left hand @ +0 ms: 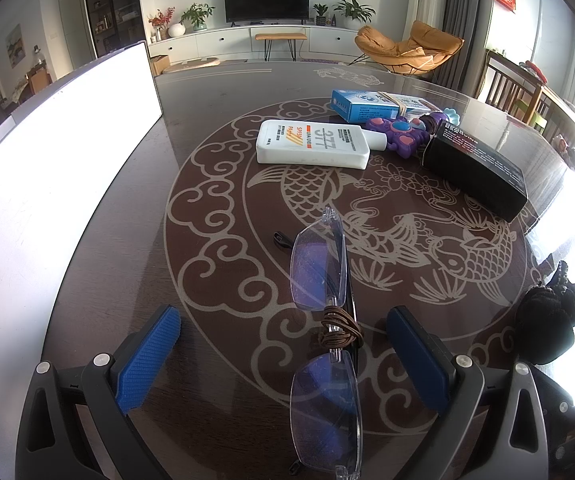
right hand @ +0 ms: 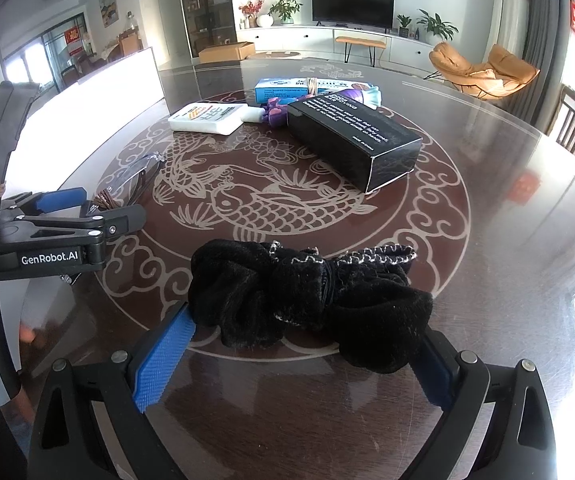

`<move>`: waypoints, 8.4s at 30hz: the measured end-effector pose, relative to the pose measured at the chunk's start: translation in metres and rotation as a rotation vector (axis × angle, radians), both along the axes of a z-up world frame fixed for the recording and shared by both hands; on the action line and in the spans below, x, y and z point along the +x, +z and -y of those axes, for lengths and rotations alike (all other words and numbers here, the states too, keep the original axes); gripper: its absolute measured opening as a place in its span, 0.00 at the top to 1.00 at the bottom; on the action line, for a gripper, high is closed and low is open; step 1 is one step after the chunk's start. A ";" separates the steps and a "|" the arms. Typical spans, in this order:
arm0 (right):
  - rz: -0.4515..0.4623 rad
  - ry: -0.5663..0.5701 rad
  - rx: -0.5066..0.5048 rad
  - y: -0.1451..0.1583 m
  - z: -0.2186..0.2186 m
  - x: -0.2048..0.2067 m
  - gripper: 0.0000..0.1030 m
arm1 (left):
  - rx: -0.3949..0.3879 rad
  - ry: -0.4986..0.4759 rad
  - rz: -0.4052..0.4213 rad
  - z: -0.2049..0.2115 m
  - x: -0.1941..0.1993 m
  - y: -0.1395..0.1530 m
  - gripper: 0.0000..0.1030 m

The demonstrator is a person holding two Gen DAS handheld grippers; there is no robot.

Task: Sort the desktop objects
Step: 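Carry the eyeglasses with the left tool while the right tool carries the black item to the bin, then open both tools to drop the eyeglasses and black item into the bin, then bring both open tools back over the table toward the black box, then grasp the black odor removing bar box with the right tool, then grasp the white sunscreen bottle with the left tool while the right tool holds the black box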

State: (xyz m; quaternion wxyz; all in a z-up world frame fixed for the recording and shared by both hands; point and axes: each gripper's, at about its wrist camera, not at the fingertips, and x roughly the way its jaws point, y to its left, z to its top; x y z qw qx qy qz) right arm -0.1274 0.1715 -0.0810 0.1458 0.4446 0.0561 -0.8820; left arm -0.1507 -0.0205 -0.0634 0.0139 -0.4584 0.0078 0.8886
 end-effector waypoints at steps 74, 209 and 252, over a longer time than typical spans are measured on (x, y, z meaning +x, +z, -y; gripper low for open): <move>-0.094 0.424 -0.316 0.139 0.251 -0.016 0.01 | 0.182 0.385 -0.131 0.250 0.117 0.113 0.28; -0.001 0.052 0.050 0.011 -0.038 0.018 0.02 | -0.049 -0.359 0.049 -0.010 0.001 -0.009 0.00; 0.004 0.059 0.023 0.010 -0.039 0.016 0.02 | 0.045 -0.119 -0.054 -0.007 0.071 -0.011 0.50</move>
